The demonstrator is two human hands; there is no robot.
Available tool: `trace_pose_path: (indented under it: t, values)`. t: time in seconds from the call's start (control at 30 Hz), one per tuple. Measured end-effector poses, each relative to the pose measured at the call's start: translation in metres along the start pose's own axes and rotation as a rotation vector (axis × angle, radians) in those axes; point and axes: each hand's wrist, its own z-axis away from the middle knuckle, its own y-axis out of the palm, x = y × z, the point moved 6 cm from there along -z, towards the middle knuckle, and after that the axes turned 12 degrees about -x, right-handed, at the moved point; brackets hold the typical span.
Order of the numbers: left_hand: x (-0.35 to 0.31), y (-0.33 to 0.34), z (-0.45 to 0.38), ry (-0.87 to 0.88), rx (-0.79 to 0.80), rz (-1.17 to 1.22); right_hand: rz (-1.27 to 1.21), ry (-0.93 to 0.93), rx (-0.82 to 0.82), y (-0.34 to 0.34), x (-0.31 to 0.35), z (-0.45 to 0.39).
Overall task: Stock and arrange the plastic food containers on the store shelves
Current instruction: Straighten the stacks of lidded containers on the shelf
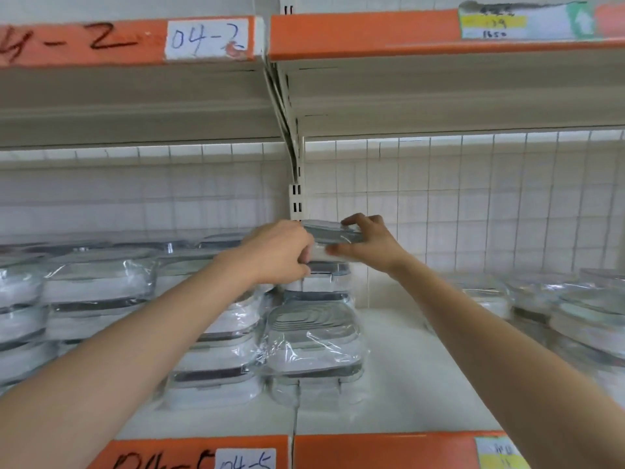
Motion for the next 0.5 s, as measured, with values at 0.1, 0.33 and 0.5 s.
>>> trace_pose_path:
  t: [0.1,0.33,0.5]
  values:
    - [0.005,0.003,0.010,0.010,-0.015,-0.017,-0.054,-0.004,0.076,0.030,0.012,-0.001]
    - [-0.017,0.022,0.018,0.054,-0.020,0.076,-0.002,0.087,0.109,-0.006,-0.019,0.003]
    - [-0.053,0.035,0.007,0.086,-0.018,0.195,0.374,0.199,0.096,-0.069,-0.091,0.029]
